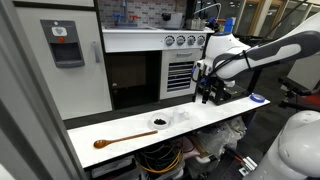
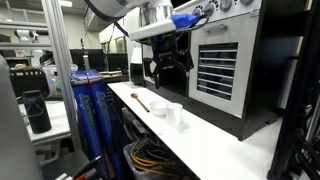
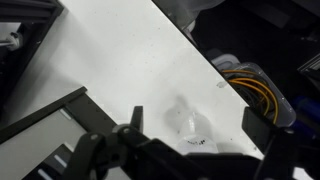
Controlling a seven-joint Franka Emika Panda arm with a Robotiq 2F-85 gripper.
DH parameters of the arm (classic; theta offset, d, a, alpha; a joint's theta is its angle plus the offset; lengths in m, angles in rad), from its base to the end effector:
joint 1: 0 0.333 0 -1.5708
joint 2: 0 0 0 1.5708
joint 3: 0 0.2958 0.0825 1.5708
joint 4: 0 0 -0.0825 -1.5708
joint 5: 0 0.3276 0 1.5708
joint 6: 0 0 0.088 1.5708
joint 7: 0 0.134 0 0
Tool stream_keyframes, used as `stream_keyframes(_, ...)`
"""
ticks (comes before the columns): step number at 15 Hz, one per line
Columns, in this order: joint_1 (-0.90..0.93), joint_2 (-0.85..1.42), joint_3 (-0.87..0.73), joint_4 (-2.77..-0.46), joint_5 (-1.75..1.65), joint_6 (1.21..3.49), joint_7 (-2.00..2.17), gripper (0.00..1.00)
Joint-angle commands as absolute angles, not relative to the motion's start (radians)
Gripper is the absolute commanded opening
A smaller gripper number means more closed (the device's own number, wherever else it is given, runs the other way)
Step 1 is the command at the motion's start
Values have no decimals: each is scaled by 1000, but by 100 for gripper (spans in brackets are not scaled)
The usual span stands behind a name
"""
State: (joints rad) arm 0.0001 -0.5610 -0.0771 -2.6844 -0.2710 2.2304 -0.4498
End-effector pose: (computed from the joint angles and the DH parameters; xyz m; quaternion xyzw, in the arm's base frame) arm 0.3357 -0.0387 0.4023 0.9587 0.2640 0.0290 0.1014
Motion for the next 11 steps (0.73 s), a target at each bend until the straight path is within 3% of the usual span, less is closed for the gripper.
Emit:
stream_keyframes(1,29,-621,-52,-2613,-248,2119,-407,100)
stream_keyframes(8,76,-569,12,-2461,-123,2024,-184,100)
stream_keyframes(11,78,-608,7,-2497,-138,2055,-196,100)
